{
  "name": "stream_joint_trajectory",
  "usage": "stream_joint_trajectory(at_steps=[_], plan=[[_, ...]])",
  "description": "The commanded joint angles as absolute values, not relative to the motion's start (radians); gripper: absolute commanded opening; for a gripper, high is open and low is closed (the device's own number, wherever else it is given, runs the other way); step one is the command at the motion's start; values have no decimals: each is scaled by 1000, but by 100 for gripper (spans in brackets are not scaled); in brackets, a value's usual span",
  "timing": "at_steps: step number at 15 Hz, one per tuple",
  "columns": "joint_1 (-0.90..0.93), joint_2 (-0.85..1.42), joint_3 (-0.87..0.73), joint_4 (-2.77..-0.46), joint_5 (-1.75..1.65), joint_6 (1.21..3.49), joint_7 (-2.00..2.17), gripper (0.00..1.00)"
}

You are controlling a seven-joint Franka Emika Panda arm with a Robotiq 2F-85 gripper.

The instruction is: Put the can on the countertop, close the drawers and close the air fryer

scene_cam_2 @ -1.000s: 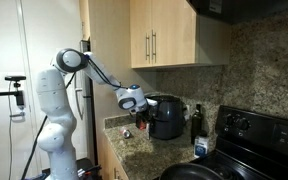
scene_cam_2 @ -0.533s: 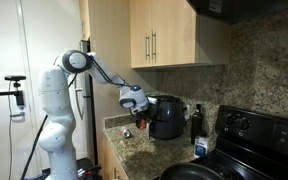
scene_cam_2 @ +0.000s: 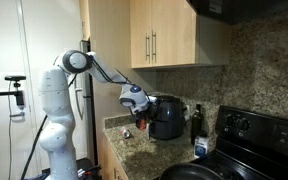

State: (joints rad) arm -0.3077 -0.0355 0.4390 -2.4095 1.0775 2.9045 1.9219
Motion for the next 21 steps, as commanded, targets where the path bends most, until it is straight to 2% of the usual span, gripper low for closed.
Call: stream_joint_trajectory(at_steps=[1, 3, 4, 9, 10, 11, 15, 16, 19, 21], plan=[[-307, -49, 406, -2463, 945, 2875, 2109, 100], [-321, -49, 399, -2487, 859, 2890, 2232, 100], [-174, -39, 272, -2455, 892, 2895, 2169, 100], [-181, -39, 266, -2479, 860, 2895, 2227, 100], [-294, -44, 370, -2491, 824, 2864, 2258, 100], [-287, 52, 346, -2372, 688, 2838, 2341, 100], [-263, 131, 337, -2205, 353, 2763, 2571, 100], [-145, 142, 224, -2159, 354, 2705, 2576, 100], [-85, 192, 165, -2051, 391, 2570, 2564, 100], [-51, 184, 118, -2063, 346, 2552, 2615, 100]])
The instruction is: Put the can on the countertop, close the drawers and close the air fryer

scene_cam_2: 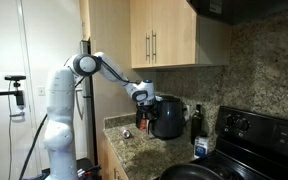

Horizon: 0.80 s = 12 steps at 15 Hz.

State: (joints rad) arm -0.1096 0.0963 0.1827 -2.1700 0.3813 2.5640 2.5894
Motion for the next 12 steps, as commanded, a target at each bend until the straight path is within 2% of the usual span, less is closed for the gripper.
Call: stream_joint_trajectory(at_steps=[1, 8, 10, 11, 12], plan=[[-51, 176, 91, -2096, 339, 2562, 2609, 100], [-15, -34, 39, -2340, 274, 2323, 2599, 100], [-22, -119, 28, -2476, 215, 2384, 2599, 100], [-19, 1, 35, -2329, 256, 2340, 2601, 100], [-21, -31, 34, -2381, 238, 2351, 2601, 100]])
